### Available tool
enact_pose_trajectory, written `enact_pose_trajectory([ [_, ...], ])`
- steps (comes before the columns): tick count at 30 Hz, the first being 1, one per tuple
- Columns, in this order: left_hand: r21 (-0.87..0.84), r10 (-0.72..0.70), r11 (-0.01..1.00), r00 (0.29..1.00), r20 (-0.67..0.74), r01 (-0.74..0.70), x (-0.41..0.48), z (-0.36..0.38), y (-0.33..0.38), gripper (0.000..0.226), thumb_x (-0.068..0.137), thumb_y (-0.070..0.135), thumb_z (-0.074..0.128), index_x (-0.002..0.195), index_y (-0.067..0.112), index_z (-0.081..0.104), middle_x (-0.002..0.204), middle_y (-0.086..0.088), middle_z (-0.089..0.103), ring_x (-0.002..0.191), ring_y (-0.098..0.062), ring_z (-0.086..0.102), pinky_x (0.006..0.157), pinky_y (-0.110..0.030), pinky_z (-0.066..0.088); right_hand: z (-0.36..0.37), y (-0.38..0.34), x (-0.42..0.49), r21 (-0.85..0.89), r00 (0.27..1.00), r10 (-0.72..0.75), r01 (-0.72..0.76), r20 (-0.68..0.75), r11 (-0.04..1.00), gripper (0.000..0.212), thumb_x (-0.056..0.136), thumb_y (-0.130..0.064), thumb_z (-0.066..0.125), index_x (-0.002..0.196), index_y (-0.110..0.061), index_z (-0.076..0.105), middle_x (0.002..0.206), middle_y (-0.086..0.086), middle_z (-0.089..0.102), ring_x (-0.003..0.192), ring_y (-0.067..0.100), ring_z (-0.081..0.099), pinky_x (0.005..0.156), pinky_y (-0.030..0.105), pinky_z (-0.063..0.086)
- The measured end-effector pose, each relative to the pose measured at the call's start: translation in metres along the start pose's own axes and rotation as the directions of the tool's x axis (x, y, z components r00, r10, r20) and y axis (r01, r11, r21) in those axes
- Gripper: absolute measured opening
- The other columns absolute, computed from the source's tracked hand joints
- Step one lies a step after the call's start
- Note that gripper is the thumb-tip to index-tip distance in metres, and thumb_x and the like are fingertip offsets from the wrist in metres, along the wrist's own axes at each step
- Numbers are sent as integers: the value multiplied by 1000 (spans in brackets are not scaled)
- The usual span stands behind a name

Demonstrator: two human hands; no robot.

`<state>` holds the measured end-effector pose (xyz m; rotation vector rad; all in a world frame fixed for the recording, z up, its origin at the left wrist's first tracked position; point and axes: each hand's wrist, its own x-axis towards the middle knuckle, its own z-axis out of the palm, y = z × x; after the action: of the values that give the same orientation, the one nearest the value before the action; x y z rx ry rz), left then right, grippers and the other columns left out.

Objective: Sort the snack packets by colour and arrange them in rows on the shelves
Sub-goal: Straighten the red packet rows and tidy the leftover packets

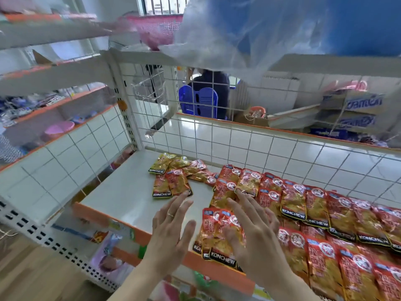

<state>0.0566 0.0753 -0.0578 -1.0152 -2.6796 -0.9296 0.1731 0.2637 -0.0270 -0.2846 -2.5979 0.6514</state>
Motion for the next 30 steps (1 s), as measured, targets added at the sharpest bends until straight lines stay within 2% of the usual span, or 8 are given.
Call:
enact_pose_trajectory([
  [5, -25, -30, 999, 999, -23, 29, 18, -19, -57, 55, 98, 64, 18, 144, 38, 37, 154, 30, 20, 146, 4, 9, 117, -36, 19, 37, -36, 27, -14, 999, 18, -18, 44, 1000, 60, 89, -50, 51, 146, -37, 40, 157, -23, 18, 146, -6, 8, 115, 40, 4],
  [9, -25, -50, 998, 999, 14, 51, 31, -31, -103, 57, 95, 70, 12, 143, 44, 27, 154, 29, 17, 144, 5, 9, 116, -37, 15, 67, -62, 52, -45, 996, 28, -24, 80, 999, 62, 90, -58, 39, 148, -37, 38, 157, -22, 20, 144, -7, 7, 118, 36, 1],
  [13, 15, -57, 998, 993, 100, 56, 49, -40, -145, 78, 88, 76, -3, 154, 40, 20, 161, 23, 13, 149, -4, 4, 121, -37, 6, 92, -80, 77, -76, 981, 98, -86, 165, 993, 62, 93, -56, 41, 151, -43, 26, 154, -31, 5, 146, -4, 3, 122, 43, 1],
  [17, 74, 25, 997, 991, 134, -35, 78, -46, -172, 64, 96, 63, 11, 152, 34, 26, 160, 22, 16, 148, -5, 10, 120, -35, 6, 113, -92, 107, -101, 958, 189, -171, 217, 980, 58, 98, -51, 47, 152, -41, 27, 158, -25, 9, 150, 6, 9, 118, 32, 1],
  [20, 91, 72, 992, 984, 160, -88, 101, -40, -183, 59, 98, 56, 20, 150, 31, 30, 159, 18, 22, 145, -6, 18, 119, -43, 15, 127, -94, 124, -167, 921, 304, -268, 246, 949, 59, 99, -52, 45, 153, -40, 24, 163, -18, 10, 151, 11, 11, 120, 40, 7],
  [23, 112, 95, 987, 975, 201, -119, 120, -29, -191, 57, 97, 51, 29, 150, 31, 32, 160, 16, 28, 144, -7, 25, 114, -47, 24, 137, -96, 137, -254, 871, 393, -325, 294, 911, 58, 100, -52, 40, 153, -40, 22, 165, -12, 9, 150, 12, 12, 118, 41, 14],
  [27, 170, 93, 975, 961, 259, -140, 135, -19, -196, 60, 95, 53, 34, 148, 28, 44, 159, 13, 35, 145, -10, 33, 107, -50, 37, 146, -91, 150, -262, 853, 430, -361, 296, 895, 49, 100, -44, 43, 148, -39, 34, 158, -12, 28, 146, 13, 22, 114, 43, 23],
  [30, 185, 75, 975, 966, 249, -124, 134, -19, -195, 60, 95, 55, 31, 146, 28, 48, 155, 13, 41, 144, -10, 35, 109, -50, 35, 151, -91, 155, -247, 869, 433, -377, 239, 893, 44, 97, -39, 52, 140, -36, 47, 146, -13, 44, 136, 13, 37, 110, 40, 33],
])
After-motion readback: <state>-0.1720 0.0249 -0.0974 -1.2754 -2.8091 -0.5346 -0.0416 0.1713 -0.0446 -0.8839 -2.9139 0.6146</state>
